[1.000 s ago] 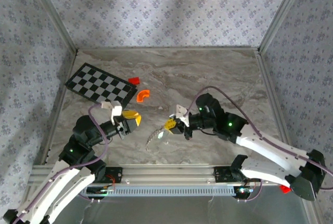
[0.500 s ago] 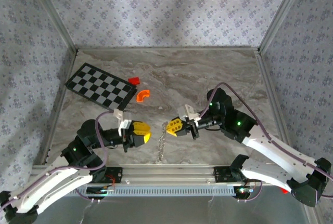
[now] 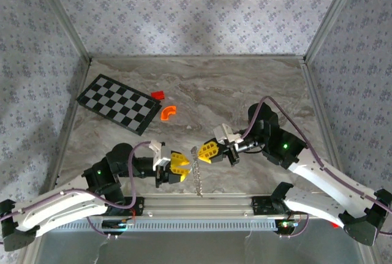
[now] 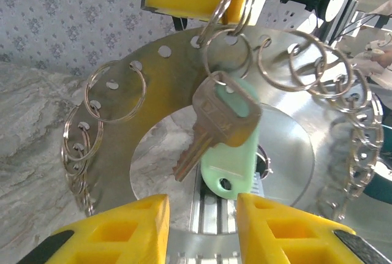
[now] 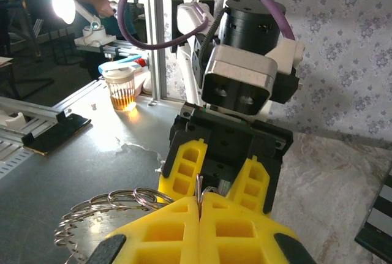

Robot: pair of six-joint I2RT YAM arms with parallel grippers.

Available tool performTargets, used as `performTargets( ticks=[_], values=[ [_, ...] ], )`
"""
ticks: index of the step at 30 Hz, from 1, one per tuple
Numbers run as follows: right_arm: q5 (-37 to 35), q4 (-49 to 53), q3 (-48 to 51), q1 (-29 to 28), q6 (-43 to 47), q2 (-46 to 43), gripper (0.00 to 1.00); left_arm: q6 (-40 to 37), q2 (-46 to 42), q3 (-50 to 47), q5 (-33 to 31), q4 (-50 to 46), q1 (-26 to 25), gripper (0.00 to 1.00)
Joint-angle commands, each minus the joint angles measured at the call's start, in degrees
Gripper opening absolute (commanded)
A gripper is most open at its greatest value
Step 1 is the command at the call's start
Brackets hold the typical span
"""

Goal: Put the keys on the keyring

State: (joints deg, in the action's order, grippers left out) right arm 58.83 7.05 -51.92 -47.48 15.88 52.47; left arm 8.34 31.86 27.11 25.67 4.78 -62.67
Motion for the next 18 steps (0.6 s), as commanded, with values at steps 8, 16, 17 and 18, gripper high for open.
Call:
performTargets(
  ticks=[8, 16, 17, 18],
  values=[
    [1.22, -0.55, -2.11, 0.38, -1.2, -1.26, 0.0, -3.81, 1.64, 4.24, -0.62, 5.74, -1.83, 0.35],
    [-0.7, -0.9, -1.64, 0.79, -1.1, -2.05, 0.0, -5.52, 1.51, 4.44, -3.0, 4.2, -4.17, 0.35],
    [-1.03, -0.97, -1.56, 0.99, -1.11, -2.3, 0.0, -5.9, 1.25, 4.43, -4.02, 3.87, -4.55, 0.35],
    [-1.25, -1.08, -1.47, 1.14, -1.32, -2.45, 0.0, -6.46, 0.88, 4.4, -5.38, 3.47, -5.0, 0.35]
  ],
)
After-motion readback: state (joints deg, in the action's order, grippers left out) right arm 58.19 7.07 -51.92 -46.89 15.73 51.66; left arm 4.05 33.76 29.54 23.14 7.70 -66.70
